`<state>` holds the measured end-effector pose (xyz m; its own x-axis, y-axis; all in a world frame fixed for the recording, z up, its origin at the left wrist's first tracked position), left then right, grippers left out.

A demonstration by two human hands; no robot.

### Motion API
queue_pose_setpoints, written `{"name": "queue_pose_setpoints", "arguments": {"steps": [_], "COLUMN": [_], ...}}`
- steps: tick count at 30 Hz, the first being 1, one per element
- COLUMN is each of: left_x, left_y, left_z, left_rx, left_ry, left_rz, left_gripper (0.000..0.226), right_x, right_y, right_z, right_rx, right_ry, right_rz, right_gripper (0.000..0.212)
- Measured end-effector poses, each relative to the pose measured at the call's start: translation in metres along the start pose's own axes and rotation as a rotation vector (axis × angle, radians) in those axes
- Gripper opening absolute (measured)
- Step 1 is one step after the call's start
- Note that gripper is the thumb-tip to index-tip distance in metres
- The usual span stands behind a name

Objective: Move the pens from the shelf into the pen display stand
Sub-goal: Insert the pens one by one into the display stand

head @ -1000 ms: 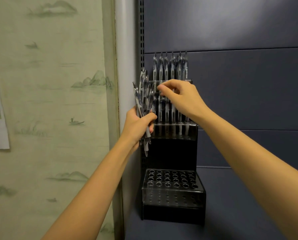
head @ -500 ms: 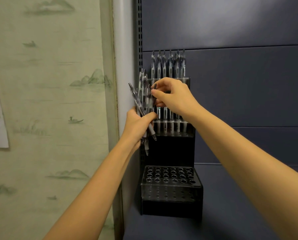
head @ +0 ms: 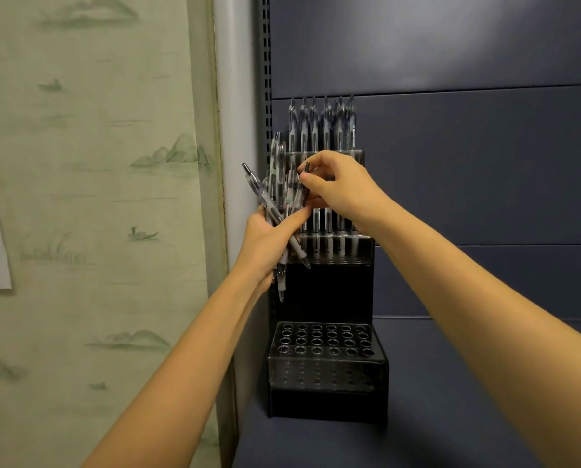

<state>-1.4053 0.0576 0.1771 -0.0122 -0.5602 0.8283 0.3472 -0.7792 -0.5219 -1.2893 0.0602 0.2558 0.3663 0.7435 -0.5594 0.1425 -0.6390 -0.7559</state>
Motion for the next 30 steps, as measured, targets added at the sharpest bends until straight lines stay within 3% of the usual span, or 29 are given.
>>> {"name": "queue_pose_setpoints", "arguments": {"steps": [14,21,30], "left_x": [-0.003,-0.006,-0.003], "left_y": [0.008,0.007,-0.006], "left_z": [0.013,0.009,0.0], "left_rx": [-0.077,0.034,0.113], "left_ry": [0.131,0.214,-0.117], "left_rz": [-0.033,-0.072,-0.015], "left_gripper": [0.013,0.006,0.015], "right_x": [0.013,0.013,0.01], "right_y": [-0.002,-0.002,-0.005], "right_z": [-0.006,-0.007,-0.016], "right_rx": [-0.028,-0.037,0.005], "right_ry": [-0.089,-0.151,-0.187], "right_rz": [0.007,0.003,-0.022], "right_gripper": [0.017,0.017,0.013]}}
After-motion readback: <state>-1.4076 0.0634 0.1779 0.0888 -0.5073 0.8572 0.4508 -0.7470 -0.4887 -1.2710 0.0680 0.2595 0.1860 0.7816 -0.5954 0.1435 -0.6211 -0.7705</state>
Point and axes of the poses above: each hand's wrist, its own y-axis away from the middle knuckle, its own z-axis out of the palm, x = y × z, the point moved 9 cm from there along -y, towards the middle knuckle, and after that the axes turned 7 degrees about x, right-handed, at the moved point
